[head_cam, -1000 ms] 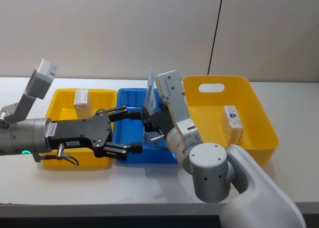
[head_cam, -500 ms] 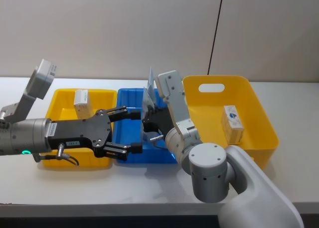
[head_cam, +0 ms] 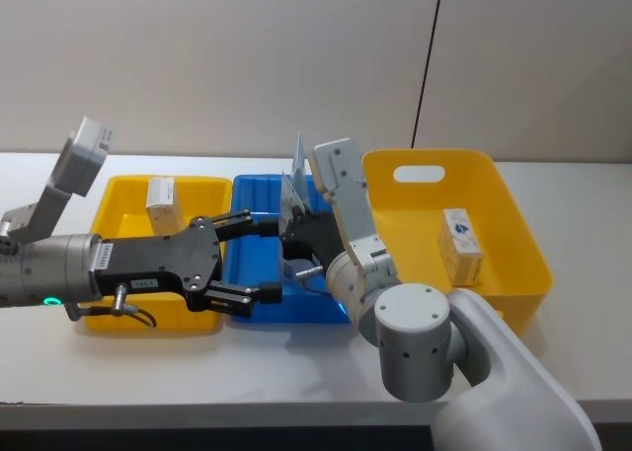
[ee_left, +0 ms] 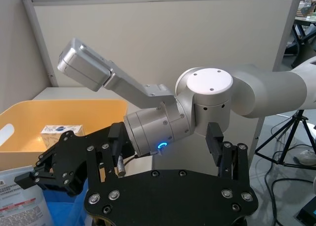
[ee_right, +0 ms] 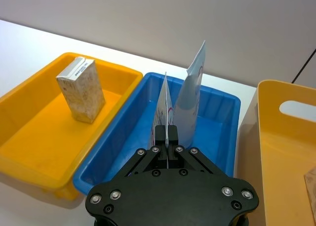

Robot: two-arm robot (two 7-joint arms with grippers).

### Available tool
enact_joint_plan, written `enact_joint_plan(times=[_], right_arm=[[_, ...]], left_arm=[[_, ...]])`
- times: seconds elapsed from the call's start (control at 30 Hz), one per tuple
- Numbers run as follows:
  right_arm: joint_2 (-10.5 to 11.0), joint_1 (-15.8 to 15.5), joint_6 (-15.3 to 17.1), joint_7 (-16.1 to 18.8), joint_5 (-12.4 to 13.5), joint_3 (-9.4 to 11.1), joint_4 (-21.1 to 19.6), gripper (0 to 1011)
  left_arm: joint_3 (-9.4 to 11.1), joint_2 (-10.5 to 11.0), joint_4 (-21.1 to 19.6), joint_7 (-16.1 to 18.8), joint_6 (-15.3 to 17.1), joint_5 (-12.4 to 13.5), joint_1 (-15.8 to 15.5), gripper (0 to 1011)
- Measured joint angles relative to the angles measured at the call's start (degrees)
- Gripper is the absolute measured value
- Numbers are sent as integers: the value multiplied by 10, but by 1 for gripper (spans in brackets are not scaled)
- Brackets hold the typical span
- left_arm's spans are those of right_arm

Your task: Bimanual collaborative sorting of washing and personal care products

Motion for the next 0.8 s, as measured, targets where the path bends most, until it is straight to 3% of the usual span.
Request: enact_joint_plan(times=[0.47, 0.8], right_arm=[[3, -9, -4, 4, -2, 12, -37, 0], [9, -18, 3, 10, 2, 28, -89, 0]], left_arm=[[0, 0, 0, 0, 0, 0, 0, 1002], [0, 0, 0, 0, 0, 0, 0, 1002]])
